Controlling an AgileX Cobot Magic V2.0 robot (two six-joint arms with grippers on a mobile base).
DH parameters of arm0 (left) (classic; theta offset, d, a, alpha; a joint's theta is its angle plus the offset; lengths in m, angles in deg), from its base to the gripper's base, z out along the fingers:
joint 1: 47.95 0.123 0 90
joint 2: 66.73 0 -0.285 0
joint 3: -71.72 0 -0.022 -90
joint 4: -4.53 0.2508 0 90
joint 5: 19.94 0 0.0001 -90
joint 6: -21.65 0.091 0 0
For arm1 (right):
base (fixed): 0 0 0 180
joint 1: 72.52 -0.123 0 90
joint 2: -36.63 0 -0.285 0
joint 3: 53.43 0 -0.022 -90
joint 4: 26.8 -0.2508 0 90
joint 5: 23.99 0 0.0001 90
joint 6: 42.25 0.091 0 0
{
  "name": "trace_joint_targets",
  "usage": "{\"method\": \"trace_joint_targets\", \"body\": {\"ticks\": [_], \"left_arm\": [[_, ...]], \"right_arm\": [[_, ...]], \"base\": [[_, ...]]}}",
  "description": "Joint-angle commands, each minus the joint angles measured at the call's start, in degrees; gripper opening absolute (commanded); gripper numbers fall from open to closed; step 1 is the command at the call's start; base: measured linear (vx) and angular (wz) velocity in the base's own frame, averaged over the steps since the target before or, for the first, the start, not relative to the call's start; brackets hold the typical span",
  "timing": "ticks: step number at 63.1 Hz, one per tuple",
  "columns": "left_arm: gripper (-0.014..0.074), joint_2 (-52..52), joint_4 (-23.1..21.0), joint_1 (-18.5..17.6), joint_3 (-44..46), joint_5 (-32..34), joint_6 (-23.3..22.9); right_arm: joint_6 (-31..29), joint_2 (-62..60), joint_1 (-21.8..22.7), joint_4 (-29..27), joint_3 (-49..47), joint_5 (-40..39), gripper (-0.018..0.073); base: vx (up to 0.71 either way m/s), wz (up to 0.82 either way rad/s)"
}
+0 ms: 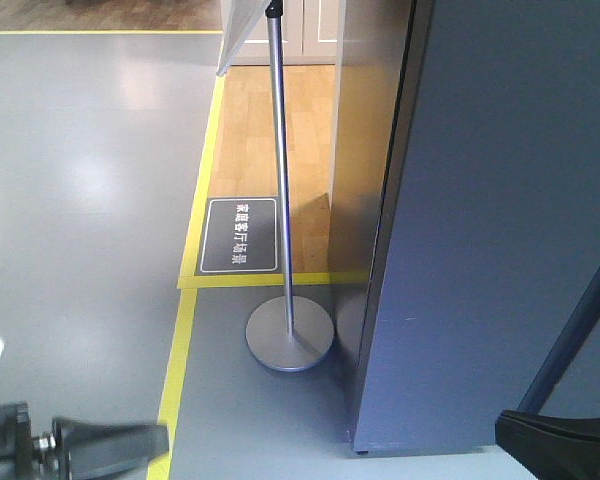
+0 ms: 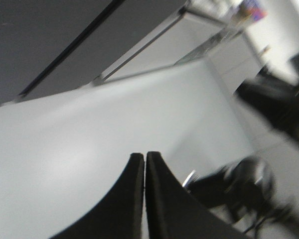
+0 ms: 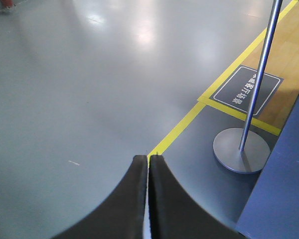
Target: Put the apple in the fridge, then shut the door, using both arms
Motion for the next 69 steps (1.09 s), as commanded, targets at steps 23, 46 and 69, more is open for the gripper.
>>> {"method": "trace_joint_targets", "body": {"ticks": [23, 46, 69], "left_arm": [[-0.0008, 0.5, -34.4, -0.2, 1.1, 0.9, -0.8], [-0.0008, 0.4, -40.1, -0.2, -5.3, -4.7, 47.8], [-0.0008, 5.4, -73.9, -0.2, -20.0, -13.8, 80.1]], "right_arm": [[-0.6, 0.3, 0.2, -3.1, -1.5, -1.3, -0.0004], [-0.6, 0.3, 0.2, -3.1, -1.5, -1.3, -0.0004], [-0.5, 0.3, 0.2, -3.1, -1.5, -1.3, -0.0004]], "base": [[0.00, 0.00], [0.00, 0.00], [0.00, 0.00]]}}
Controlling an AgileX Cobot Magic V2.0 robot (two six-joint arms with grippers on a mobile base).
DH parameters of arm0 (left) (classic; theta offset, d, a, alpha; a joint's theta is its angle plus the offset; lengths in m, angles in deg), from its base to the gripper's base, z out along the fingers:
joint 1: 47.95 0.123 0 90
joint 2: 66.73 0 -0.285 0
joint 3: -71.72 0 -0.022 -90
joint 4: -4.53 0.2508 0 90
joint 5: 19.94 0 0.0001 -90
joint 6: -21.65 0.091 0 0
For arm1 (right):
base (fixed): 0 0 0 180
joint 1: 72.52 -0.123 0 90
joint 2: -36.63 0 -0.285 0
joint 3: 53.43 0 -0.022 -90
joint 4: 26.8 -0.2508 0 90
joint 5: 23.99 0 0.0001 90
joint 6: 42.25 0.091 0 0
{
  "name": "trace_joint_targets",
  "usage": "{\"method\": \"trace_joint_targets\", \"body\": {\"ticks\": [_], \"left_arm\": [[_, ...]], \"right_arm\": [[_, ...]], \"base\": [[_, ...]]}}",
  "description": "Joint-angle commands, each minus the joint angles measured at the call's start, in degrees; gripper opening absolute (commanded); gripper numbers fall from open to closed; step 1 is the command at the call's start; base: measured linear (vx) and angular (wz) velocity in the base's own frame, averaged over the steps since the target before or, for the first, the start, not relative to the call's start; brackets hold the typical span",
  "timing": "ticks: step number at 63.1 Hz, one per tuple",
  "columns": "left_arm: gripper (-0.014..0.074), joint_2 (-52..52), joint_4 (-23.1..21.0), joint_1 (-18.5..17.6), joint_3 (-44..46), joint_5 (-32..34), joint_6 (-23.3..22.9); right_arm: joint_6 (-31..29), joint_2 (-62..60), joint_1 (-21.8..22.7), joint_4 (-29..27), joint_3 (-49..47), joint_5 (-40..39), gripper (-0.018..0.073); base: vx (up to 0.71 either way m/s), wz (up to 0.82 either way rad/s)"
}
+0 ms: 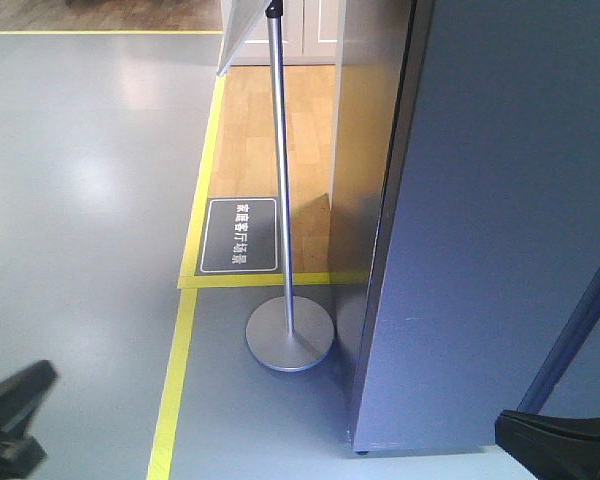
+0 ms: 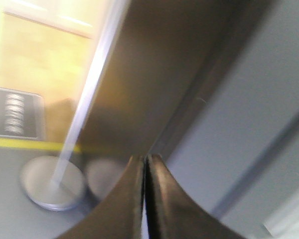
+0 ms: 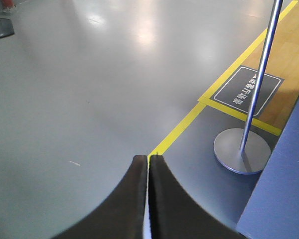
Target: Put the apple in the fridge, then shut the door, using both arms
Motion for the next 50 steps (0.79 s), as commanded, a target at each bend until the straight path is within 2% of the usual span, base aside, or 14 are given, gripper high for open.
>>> {"method": "trace_joint_targets", "body": {"ticks": [1, 9, 16, 23, 31, 50], "left_arm": [[-0.0008, 2.8, -10.1, -0.2, -2.2, 1.5, 7.9], [-0.0008, 7.4, -10.8, -0.2, -1.8, -5.0, 16.1], [-0.0008, 12.2, -10.8, -0.2, -1.8, -10.9, 19.3], [-0.0008, 18.0, -10.7, -0.2, -2.2, -18.1, 21.2], [-0.0008, 25.8, -10.0, -0.2, -2.2, -26.9, 21.2], [-0.0008, 43.4, -8.2, -0.2, -2.2, -41.8, 21.3]], "right_arm": [[-0.5, 0.3, 0.2, -2.9, -1.5, -1.3, -0.0004], [-0.5, 0.3, 0.2, -2.9, -1.5, -1.3, -0.0004], [-0.5, 0.3, 0.2, -2.9, -1.5, -1.3, -0.0004], [-0.6, 0.3, 0.2, -2.9, -1.5, -1.3, -0.0004], [-0.6, 0.3, 0.2, -2.9, -1.5, -1.3, -0.0004], [-0.6, 0.3, 0.2, -2.9, -1.5, -1.3, -0.0004]], "base": [[0.00, 0.00], [0.00, 0.00], [0.00, 0.00], [0.00, 0.00], [0.00, 0.00], [0.00, 0.00]]}}
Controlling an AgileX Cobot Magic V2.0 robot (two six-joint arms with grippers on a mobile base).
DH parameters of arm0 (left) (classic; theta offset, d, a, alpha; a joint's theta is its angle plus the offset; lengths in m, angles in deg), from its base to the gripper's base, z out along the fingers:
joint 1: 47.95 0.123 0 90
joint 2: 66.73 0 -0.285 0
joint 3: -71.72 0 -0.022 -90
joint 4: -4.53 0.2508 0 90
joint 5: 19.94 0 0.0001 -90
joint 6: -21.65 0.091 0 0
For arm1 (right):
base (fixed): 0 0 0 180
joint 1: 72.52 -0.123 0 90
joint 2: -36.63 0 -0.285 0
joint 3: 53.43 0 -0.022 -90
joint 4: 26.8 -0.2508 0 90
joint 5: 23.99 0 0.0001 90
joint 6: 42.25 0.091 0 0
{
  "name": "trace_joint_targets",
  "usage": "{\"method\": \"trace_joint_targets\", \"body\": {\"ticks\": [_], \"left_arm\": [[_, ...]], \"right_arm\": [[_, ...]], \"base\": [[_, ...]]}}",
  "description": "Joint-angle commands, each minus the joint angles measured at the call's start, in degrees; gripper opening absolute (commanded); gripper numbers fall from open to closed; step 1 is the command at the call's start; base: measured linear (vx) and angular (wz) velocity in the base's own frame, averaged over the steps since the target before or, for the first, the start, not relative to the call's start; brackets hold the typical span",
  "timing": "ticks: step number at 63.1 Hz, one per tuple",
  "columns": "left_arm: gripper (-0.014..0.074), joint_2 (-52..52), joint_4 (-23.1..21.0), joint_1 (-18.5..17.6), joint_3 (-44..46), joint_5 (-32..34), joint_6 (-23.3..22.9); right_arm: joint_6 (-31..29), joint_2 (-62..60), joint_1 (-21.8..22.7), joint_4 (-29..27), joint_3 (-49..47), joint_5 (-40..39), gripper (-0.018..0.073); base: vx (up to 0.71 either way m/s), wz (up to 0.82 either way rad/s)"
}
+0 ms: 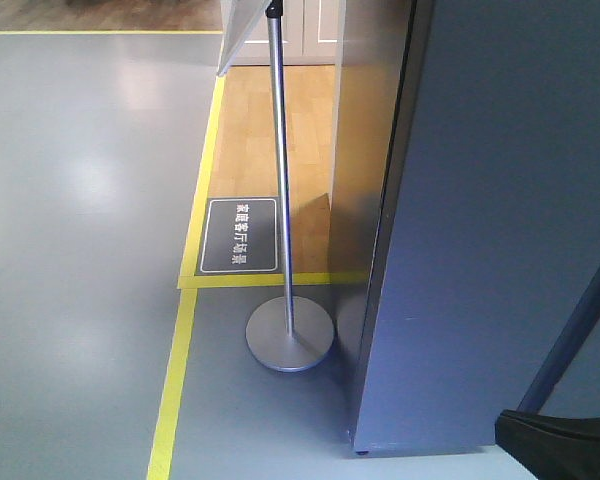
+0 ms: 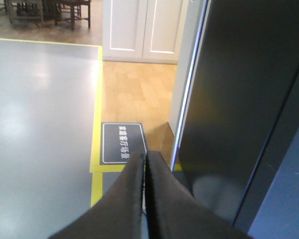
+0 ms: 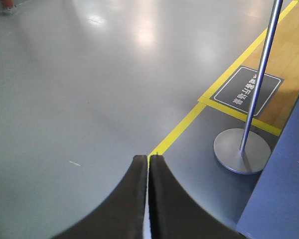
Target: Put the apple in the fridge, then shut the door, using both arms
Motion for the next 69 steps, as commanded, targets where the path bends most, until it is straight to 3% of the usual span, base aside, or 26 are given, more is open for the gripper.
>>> {"method": "trace_joint_targets", "body": {"ticks": [1, 18, 27, 33, 41, 58, 64, 69], "left_arm": [[-0.0008, 4.2, 0.3, -0.2, -1.7, -0.9, 0.1], [-0.0008, 12.7, 3.4, 1.1, -1.7, -7.2, 0.9], [-0.0008, 12.5, 2.4, 2.3, -1.7, -6.6, 4.0], [-0.0008, 12.5, -0.5, 3.0, -1.6, -4.0, 7.4], [-0.0006, 12.5, 0.3, 3.4, -1.2, -1.0, 10.3], [-0.0006, 12.5, -0.6, 3.4, -1.2, -0.6, 9.9], [-0.0006, 12.5, -4.3, 3.4, -1.2, -0.1, 11.6], [-0.0006, 12.5, -11.6, 3.4, -1.2, 0.1, 17.9]], "right_arm": [[-0.6, 0.3, 0.2, -2.9, -1.5, -1.4, -0.0004], [-0.5, 0.3, 0.2, -2.9, -1.5, -1.4, -0.0004], [-0.5, 0.3, 0.2, -2.7, -1.5, -1.4, -0.0004], [-0.5, 0.3, 0.2, -2.7, -1.5, -1.4, -0.0004], [-0.5, 0.3, 0.2, -2.6, -1.5, -1.4, -0.0004], [-0.6, 0.3, 0.2, -2.7, -1.5, -0.6, -0.0004], [-0.6, 0.3, 0.2, -2.7, -1.5, -0.1, -0.0004], [-0.6, 0.3, 0.2, -2.7, -1.5, -0.1, -0.0004]], "base": [[0.00, 0.00], [0.00, 0.00], [0.00, 0.00], [0.00, 0.00], [0.00, 0.00], [0.00, 0.00], [0.00, 0.00], [0.00, 0.00]]}}
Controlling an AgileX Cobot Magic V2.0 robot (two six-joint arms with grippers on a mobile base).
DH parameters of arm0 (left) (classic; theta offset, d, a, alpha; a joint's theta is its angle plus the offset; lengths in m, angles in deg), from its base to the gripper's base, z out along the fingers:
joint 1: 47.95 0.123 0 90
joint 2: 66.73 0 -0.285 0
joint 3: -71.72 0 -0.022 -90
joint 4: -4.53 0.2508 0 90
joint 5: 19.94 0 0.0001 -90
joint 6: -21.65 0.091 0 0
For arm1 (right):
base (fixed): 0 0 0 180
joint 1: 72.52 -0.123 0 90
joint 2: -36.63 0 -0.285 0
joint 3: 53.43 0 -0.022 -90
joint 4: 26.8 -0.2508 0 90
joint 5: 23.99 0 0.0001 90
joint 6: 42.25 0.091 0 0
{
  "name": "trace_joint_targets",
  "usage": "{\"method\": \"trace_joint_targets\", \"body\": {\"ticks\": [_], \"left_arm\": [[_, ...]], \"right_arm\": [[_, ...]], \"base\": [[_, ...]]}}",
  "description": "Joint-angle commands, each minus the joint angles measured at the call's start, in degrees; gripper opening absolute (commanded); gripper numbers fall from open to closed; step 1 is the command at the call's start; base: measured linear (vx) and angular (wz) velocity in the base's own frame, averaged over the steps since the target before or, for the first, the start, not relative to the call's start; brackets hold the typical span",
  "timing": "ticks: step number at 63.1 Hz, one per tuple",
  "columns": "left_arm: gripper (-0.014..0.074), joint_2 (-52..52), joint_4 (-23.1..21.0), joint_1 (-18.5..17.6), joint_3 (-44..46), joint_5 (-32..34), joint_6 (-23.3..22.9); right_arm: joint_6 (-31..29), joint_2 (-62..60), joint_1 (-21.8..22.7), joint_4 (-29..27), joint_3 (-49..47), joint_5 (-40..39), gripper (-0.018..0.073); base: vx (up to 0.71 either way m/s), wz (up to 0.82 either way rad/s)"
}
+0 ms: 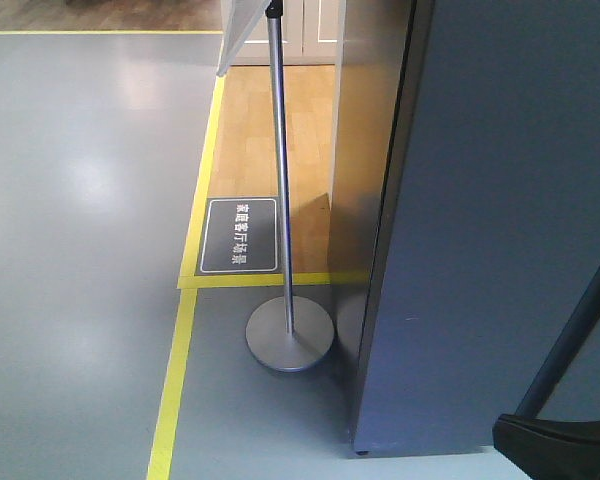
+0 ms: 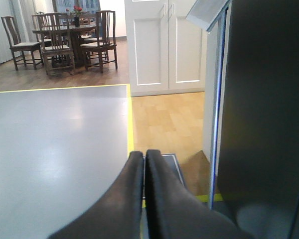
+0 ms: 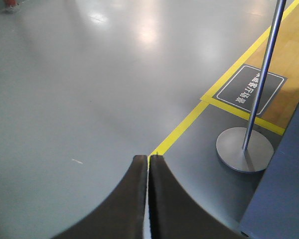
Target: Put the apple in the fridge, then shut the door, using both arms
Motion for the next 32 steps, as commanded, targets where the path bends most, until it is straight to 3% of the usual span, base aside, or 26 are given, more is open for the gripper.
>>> {"method": "trace_joint_targets", "body": {"ticks": [1, 6, 11, 32], "left_arm": [[-0.0006, 0.8, -7.9, 0.1, -1.2, 4.7, 7.7], [-0.0006, 0.8, -12.4, 0.1, -1.2, 4.4, 15.6], [-0.0006, 0.8, -15.0, 0.1, -1.2, 4.5, 20.6], [-0.0006, 0.8, -14.5, 5.8, -1.2, 4.6, 15.8]], "right_arm": [[-0.6, 0.3, 0.2, -2.7, -1.5, -0.8, -0.0004], [-0.6, 0.3, 0.2, -2.7, -1.5, -0.8, -0.0004], [-0.6, 0.3, 0.2, -2.7, -1.5, -0.8, -0.0004], [-0.5, 0.3, 0.2, -2.7, -1.5, -0.6, -0.0004]], "base": [[0.00, 0.00], [0.00, 0.00], [0.00, 0.00], [0.00, 0.00]]}}
